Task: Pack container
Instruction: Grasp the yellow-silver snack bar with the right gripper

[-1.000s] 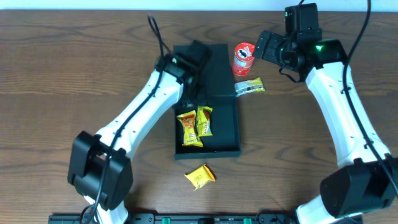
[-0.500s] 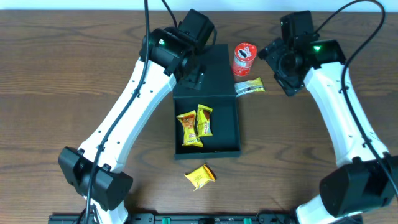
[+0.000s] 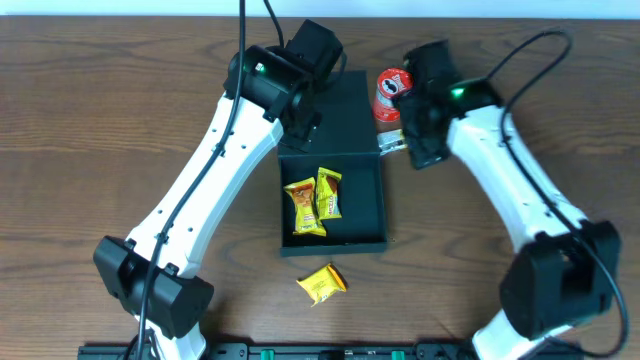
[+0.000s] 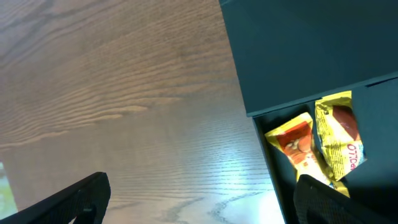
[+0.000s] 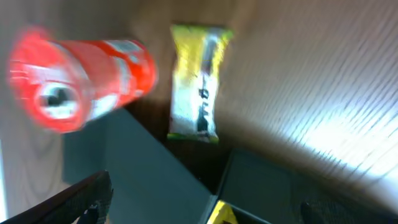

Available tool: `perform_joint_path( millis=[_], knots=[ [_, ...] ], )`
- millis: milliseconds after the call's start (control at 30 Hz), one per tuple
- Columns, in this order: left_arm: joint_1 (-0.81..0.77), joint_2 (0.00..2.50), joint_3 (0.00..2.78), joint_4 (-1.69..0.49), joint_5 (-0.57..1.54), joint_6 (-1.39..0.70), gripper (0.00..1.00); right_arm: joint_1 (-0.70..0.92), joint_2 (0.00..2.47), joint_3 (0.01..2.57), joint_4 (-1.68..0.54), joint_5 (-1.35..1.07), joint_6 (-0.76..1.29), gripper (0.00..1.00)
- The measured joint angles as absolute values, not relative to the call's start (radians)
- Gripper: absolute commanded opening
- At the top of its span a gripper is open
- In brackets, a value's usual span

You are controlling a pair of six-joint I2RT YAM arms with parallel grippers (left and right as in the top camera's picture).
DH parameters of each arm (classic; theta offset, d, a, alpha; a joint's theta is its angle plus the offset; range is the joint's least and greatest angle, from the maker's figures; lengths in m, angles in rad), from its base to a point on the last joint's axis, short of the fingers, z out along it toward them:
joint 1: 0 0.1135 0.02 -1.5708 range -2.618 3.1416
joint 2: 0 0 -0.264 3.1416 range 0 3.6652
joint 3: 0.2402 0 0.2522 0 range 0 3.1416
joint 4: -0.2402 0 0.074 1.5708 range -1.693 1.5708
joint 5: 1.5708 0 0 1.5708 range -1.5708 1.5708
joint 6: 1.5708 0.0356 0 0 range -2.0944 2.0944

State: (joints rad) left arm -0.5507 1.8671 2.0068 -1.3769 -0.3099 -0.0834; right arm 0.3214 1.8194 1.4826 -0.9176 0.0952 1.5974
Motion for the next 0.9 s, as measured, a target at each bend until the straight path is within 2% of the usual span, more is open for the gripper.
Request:
perform_joint_path(
  millis=[200, 433, 733, 833, 900],
  knots=[
    [-0.538, 1.867, 2.007, -1.378, -0.316, -0.08, 0.95, 0.358, 1.909, 1.394, -0.789, 0.099, 1.74, 0.87],
    [-0.498, 1.867, 2.007, -1.378, -0.318, -0.08, 0.95, 0.352, 1.95, 1.392, -0.643, 0.117, 1.731, 0.87],
    [-0.471, 1.867, 2.007, -1.378, -0.321, -0.08, 0.95, 0.312, 2.034, 1.392, -0.599, 0.125, 1.72, 0.84],
    [-0.463, 1.867, 2.007, -1.378, -0.321, -0.08, 0.95, 0.3, 2.038, 1.392, -0.589, 0.129, 1.721, 0.73],
    [-0.457, 1.867, 2.007, -1.378, -0.321, -0.08, 0.96, 0.295, 2.038, 1.392, -0.588, 0.134, 1.717, 0.73]
  ],
)
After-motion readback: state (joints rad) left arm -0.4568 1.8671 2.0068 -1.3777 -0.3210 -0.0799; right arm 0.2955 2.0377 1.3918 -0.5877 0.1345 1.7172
